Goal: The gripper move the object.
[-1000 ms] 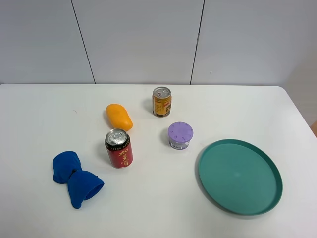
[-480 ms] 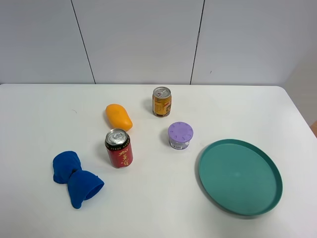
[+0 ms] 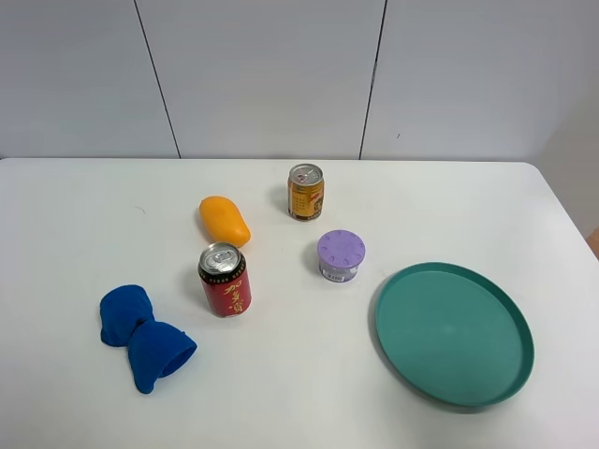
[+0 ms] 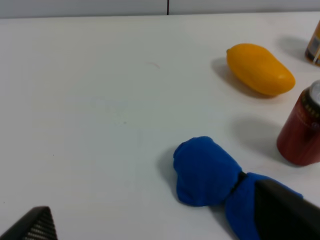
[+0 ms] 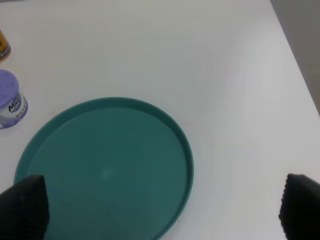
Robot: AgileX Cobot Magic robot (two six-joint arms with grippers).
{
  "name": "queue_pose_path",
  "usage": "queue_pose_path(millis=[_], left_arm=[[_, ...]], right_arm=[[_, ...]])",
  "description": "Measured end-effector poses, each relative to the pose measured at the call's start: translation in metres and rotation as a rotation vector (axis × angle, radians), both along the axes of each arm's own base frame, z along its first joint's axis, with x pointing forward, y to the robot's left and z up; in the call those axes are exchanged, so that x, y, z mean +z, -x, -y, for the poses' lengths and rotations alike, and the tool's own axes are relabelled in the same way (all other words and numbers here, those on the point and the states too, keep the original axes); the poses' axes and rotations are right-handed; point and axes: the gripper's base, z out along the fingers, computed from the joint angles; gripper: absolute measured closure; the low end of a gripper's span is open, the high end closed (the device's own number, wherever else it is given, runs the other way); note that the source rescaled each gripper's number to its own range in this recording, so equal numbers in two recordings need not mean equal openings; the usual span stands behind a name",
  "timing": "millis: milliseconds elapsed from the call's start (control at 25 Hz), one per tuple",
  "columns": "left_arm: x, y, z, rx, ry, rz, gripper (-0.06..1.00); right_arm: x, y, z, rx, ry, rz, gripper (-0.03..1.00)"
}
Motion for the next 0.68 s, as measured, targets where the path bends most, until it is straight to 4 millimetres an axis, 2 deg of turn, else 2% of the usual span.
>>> queue_pose_path(millis=[680], left_arm=[[0.0000, 0.0000, 0.0000, 0.000, 0.000, 0.000, -0.06]], right_arm=[[-0.0015, -0.0016, -0.0009, 0.012, 0.000, 0.004, -0.03]])
